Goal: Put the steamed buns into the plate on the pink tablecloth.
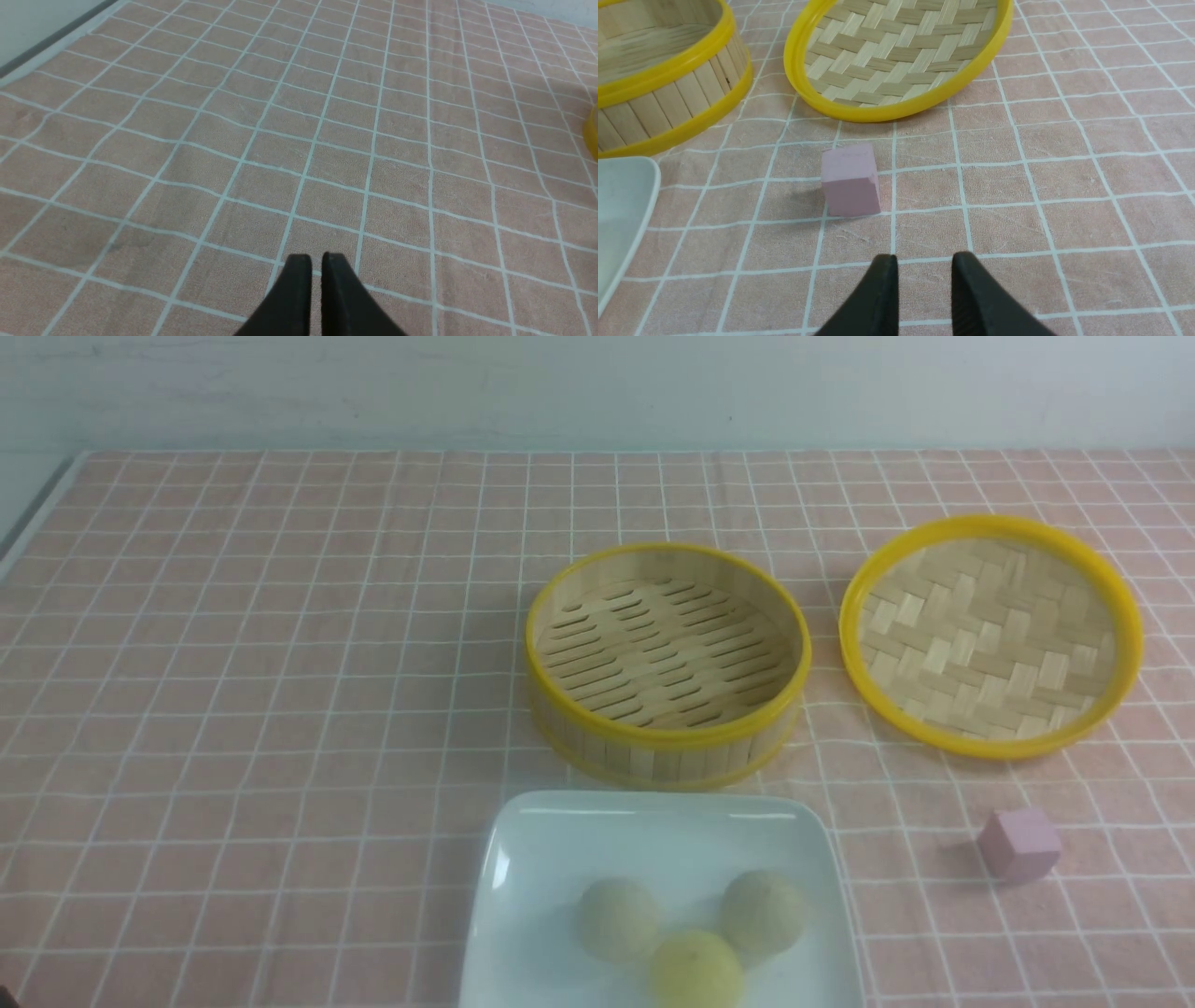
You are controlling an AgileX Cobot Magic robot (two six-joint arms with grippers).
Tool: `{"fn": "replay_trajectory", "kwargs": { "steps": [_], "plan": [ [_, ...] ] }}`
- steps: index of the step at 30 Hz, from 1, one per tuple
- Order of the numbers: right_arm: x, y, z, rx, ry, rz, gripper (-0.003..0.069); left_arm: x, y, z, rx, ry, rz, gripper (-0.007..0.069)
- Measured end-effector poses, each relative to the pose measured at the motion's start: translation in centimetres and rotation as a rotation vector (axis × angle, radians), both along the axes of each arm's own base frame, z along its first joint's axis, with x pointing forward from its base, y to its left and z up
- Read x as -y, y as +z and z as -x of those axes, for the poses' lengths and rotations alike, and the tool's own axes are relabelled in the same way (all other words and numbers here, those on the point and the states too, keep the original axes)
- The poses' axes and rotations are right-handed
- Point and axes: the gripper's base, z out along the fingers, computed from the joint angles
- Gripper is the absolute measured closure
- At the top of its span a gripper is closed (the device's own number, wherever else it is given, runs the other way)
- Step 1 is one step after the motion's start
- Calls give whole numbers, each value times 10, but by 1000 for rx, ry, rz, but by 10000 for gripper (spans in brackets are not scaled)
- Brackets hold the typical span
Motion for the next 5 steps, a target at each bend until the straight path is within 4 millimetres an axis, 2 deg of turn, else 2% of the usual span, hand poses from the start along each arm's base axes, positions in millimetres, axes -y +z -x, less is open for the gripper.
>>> {"fn": "replay_trajectory", "kwargs": {
  "steps": [5],
  "plan": [
    [0,0,0,0,0,0,502,0,0,0,0,0,0,556]
  ]
}}
